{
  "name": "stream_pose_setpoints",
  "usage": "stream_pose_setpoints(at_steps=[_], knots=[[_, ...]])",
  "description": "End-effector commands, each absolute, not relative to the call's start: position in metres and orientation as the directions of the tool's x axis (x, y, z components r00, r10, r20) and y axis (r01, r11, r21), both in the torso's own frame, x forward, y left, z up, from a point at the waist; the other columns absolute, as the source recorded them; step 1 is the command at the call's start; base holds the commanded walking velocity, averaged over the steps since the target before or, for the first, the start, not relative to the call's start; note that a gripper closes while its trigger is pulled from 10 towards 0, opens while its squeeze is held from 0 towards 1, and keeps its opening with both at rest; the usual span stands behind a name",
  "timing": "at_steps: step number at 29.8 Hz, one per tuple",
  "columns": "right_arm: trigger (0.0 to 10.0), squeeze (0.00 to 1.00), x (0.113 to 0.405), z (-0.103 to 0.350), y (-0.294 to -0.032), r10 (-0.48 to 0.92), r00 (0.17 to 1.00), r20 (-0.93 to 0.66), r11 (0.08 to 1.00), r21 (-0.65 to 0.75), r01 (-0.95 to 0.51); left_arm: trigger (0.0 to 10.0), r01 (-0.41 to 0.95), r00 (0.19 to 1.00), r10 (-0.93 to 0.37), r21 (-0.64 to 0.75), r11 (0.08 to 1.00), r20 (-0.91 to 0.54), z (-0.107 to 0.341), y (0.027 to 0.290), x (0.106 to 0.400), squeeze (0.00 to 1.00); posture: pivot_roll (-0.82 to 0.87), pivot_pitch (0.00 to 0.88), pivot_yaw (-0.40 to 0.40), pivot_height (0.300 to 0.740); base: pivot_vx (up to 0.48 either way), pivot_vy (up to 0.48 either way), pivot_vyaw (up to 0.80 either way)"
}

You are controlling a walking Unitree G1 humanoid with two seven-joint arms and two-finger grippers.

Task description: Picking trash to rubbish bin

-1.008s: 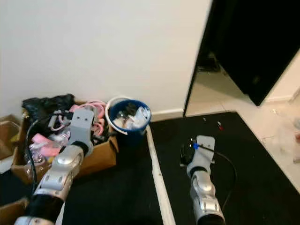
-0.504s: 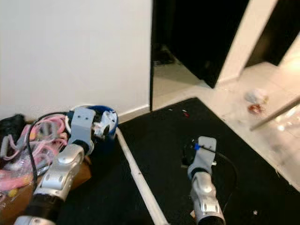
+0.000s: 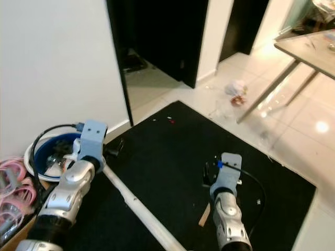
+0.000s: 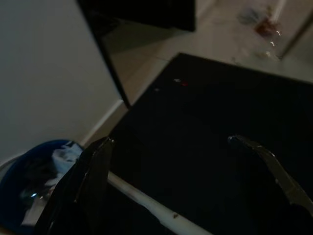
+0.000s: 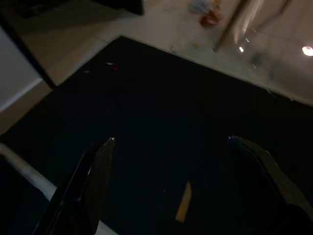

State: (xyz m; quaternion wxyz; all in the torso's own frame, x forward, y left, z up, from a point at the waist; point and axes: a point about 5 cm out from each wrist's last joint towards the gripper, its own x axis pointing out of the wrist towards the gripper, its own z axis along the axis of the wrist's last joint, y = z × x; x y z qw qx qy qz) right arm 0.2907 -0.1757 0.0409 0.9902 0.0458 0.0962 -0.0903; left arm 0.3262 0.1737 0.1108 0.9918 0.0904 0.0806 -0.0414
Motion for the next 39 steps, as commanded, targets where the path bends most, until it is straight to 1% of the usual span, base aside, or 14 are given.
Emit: stream_pose_setpoints(at_steps=[1, 6, 8, 10, 12, 14, 15, 17, 19, 21, 28, 35, 39], knots=[[10.0, 0.0, 0.288, 0.039, -0.182, -0.191, 0.959, -0.208, 0.976, 0.062, 0.208, 10.0, 0.099, 0.98, -0.065, 0.175, 0.979, -0.189, 0.105, 0.174, 0.324, 0.0, 0.01, 0.101, 0.04, 0.74, 0.0, 0.0, -0.8], [10.0, 0.0, 0.289, 0.039, -0.181, -0.184, 0.961, -0.208, 0.978, 0.056, 0.2, 10.0, 0.095, 0.98, -0.062, 0.169, 0.981, -0.192, 0.103, 0.175, 0.323, 0.0, 0.0, 0.091, 0.036, 0.74, 0.0, 0.0, -0.8], [10.0, 0.0, 0.292, 0.043, -0.18, -0.168, 0.966, -0.198, 0.982, 0.047, 0.181, 10.0, 0.087, 0.98, -0.055, 0.165, 0.982, -0.19, 0.102, 0.175, 0.324, 0.0, -0.02, 0.087, 0.015, 0.74, 0.0, 0.0, -0.8], [10.0, 0.0, 0.294, 0.045, -0.18, -0.157, 0.969, -0.192, 0.985, 0.039, 0.167, 10.0, 0.079, 0.981, -0.047, 0.162, 0.984, -0.188, 0.101, 0.175, 0.324, 0.0, -0.02, 0.087, 0.011, 0.74, 0.0, 0.0, -0.8], [10.0, 0.0, 0.297, 0.05, -0.184, -0.133, 0.974, -0.184, 0.99, 0.018, 0.138, 10.0, 0.056, 0.984, -0.03, 0.141, 0.988, -0.176, 0.101, 0.172, 0.323, 0.0, -0.04, 0.083, -0.047, 0.74, 0.0, 0.0, -0.8], [10.0, 0.0, 0.298, 0.051, -0.185, -0.127, 0.975, -0.183, 0.991, 0.013, 0.132, 10.0, 0.05, 0.985, -0.026, 0.137, 0.989, -0.173, 0.1, 0.171, 0.323, 0.0, -0.04, 0.083, -0.047, 0.74, 0.0, 0.0, -0.8], [10.0, 0.0, 0.298, 0.051, -0.187, -0.114, 0.976, -0.187, 0.993, -0.003, 0.116, 10.0, 0.034, 0.985, -0.013, 0.125, 0.992, -0.17, 0.099, 0.17, 0.322, 0.0, -0.05, 0.082, -0.072, 0.74, 0.0, 0.0, -0.8], [10.0, 0.0, 0.298, 0.051, -0.188, -0.11, 0.976, -0.189, 0.994, -0.008, 0.11, 10.0, 0.03, 0.985, -0.009, 0.122, 0.992, -0.17, 0.098, 0.169, 0.321, 0.0, -0.05, 0.082, -0.072, 0.74, 0.0, 0.0, -0.8], [10.0, 0.0, 0.301, 0.053, -0.19, -0.079, 0.978, -0.193, 0.997, -0.027, 0.075, 10.0, 0.004, 0.986, 0.013, 0.106, 0.994, -0.165, 0.096, 0.167, 0.317, 0.0, -0.05, 0.083, -0.115, 0.74, 0.0, 0.0, -0.8], [10.0, 0.0, 0.302, 0.054, -0.19, -0.069, 0.979, -0.194, 0.997, -0.031, 0.064, 10.0, -0.003, 0.986, 0.02, 0.103, 0.995, -0.165, 0.095, 0.167, 0.315, 0.0, -0.05, 0.084, -0.126, 0.74, 0.0, 0.0, -0.8], [10.0, 0.0, 0.305, 0.055, -0.181, -0.027, 0.979, -0.201, 0.999, -0.026, 0.022, 10.0, -0.038, 0.986, 0.055, 0.11, 0.993, -0.16, 0.094, 0.176, 0.312, 0.0, -0.04, 0.1, -0.143, 0.74, 0.0, 0.0, -0.8], [10.0, 0.0, 0.304, 0.053, -0.177, -0.022, 0.978, -0.209, 1.0, -0.008, 0.021, 10.0, -0.049, 0.988, 0.064, 0.102, 0.994, -0.142, 0.097, 0.179, 0.311, 0.0, -0.03, 0.111, -0.138, 0.74, 0.0, 0.0, -0.77], [10.0, 0.0, 0.302, 0.049, -0.173, -0.019, 0.975, -0.222, 1.0, -0.003, 0.019, 10.0, -0.002, 0.993, 0.012, 0.085, 0.996, -0.118, 0.103, 0.174, 0.31, 0.0, -0.02, 0.121, -0.119, 0.74, 0.0, 0.0, -0.18]])
